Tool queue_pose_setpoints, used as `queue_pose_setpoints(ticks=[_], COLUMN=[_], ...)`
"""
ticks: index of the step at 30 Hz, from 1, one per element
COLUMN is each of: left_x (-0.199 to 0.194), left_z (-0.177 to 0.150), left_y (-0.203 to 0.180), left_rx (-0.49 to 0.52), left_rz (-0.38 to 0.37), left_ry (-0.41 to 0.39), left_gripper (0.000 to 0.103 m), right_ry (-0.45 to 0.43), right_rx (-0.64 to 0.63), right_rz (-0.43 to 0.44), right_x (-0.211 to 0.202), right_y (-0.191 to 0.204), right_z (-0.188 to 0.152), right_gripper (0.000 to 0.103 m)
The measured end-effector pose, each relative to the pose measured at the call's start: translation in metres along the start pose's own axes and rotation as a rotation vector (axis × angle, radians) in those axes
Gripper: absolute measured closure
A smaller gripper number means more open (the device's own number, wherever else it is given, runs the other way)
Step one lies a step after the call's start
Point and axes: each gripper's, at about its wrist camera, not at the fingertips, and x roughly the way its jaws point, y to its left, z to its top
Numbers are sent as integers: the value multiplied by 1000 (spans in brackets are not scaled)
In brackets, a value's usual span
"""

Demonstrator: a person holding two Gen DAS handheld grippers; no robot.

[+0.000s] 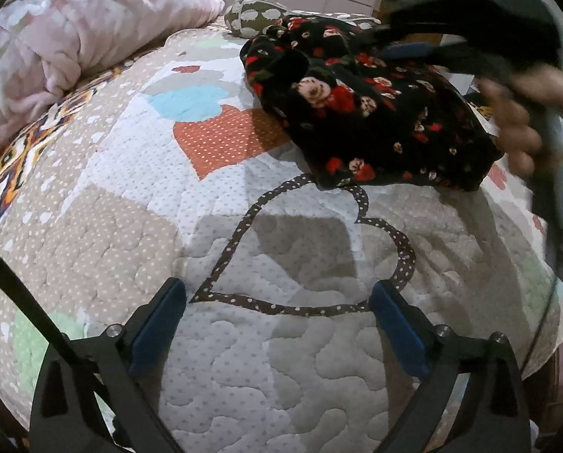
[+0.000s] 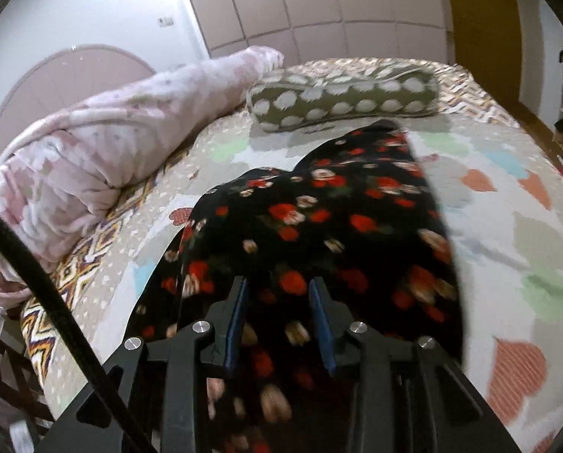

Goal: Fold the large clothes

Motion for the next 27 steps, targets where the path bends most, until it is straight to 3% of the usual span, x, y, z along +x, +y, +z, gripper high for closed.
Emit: queue_pose_setpoints(ticks=[3, 5, 9, 11, 13, 16, 20, 24, 27], left_x=[0, 1, 1, 1, 2, 3, 7, 10, -3], left_z=[-4, -5, -6, -5, -5, -4, -1, 6, 7], left_y=[-4, -6, -7, -5, -7, -9, -16, -19, -15], left_rx=[12, 17, 14, 12, 14, 15, 39, 61, 5], left_rz=[8, 19, 27, 30, 39, 56, 92, 103, 83], left_ry=[-9, -14, -17, -19, -19, -14, 15, 58, 56], left_gripper=[1, 0, 0, 0, 0, 0, 0, 0, 0], right_ry=[78, 83, 48, 16, -31, -84, -135, -138, -138], right_rx=[-25, -57, -51, -13, 23, 51, 73, 119, 155], right_rz=[-46, -63, -55, -42, -27, -28, -113, -144, -134], right_x=[32, 34, 5, -20, -51, -91, -131, -149, -155], right_y=[6, 10, 3, -6, -15, -27, -41, -52, -58], right_z=[5, 8, 6, -2, -15, -43, -90, -122, -140], right_gripper=[62, 61, 60, 53, 44, 41, 36, 35, 35])
